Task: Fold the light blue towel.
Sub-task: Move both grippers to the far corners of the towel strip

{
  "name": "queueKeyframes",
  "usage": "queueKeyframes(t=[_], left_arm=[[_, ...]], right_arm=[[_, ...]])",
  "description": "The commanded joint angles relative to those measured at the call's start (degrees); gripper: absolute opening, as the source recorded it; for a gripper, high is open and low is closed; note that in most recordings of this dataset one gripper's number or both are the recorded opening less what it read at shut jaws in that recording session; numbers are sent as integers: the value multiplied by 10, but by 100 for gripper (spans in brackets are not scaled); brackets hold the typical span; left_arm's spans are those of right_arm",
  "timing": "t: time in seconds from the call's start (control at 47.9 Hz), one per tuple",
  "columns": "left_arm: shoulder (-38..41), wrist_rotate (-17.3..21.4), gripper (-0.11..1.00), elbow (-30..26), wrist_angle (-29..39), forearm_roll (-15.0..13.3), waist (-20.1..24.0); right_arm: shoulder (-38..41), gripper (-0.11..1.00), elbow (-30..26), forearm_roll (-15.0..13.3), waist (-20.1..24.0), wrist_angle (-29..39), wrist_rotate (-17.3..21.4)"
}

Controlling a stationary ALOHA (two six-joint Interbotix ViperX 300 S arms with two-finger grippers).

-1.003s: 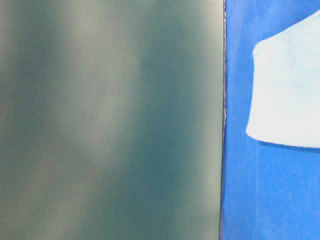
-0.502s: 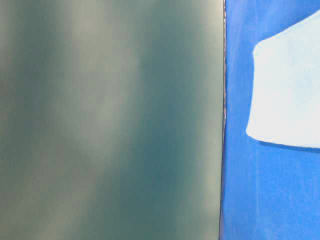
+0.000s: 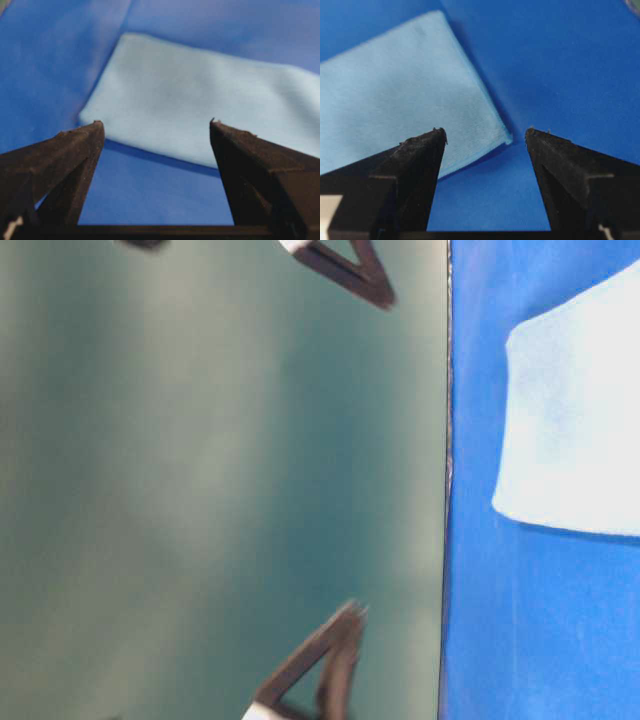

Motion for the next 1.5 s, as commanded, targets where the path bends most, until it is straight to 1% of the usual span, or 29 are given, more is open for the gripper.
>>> queueKeyframes(t=[0.0, 0.125, 0.188, 0.376, 0.648, 0.773, 0.857, 0.94, 1.003, 1.129, 1.149, 1.17, 1.191, 1.296, 1.484], left_arm=[[50, 1, 81, -38, -9, 0, 17], [124, 1, 81, -71, -13, 0, 35], [160, 1, 81, -89, -17, 0, 44], [229, 1, 81, -131, -37, 0, 61], [294, 1, 81, -171, -39, 0, 71], [315, 1, 78, -182, -38, 0, 77], [331, 1, 70, -186, -39, 0, 81], [338, 2, 54, -186, -38, 0, 82], [340, 4, 38, -185, -38, 1, 82], [338, 32, 11, -181, -36, 0, 79], [338, 36, 8, -181, -35, 0, 79], [338, 40, 5, -181, -35, 0, 80], [338, 42, 3, -182, -34, 0, 80], [333, 54, 3, -185, -32, 0, 81], [293, 57, 3, -186, -16, 0, 86]], right_arm=[[47, 66, -36, -10, -4, -3, -1], [107, 66, -62, -20, -13, -4, -2], [133, 66, -72, -21, -19, -5, -2], [192, 66, -91, -22, -33, -8, -2], [228, 66, -91, -21, -37, -18, -2], [236, 65, -92, -21, -41, -18, -2], [243, 64, -90, -21, -43, -18, -2], [244, 57, -86, -21, -43, -17, -2], [243, 46, -80, -21, -43, -17, -2], [237, 10, -71, -22, -43, -19, -2], [236, 6, -71, -21, -43, -19, -2], [236, 5, -70, -22, -43, -19, -2], [236, 5, -69, -21, -43, -19, -2], [235, 5, -69, -21, -44, -19, -1], [207, 5, -73, -21, -44, -8, -4]])
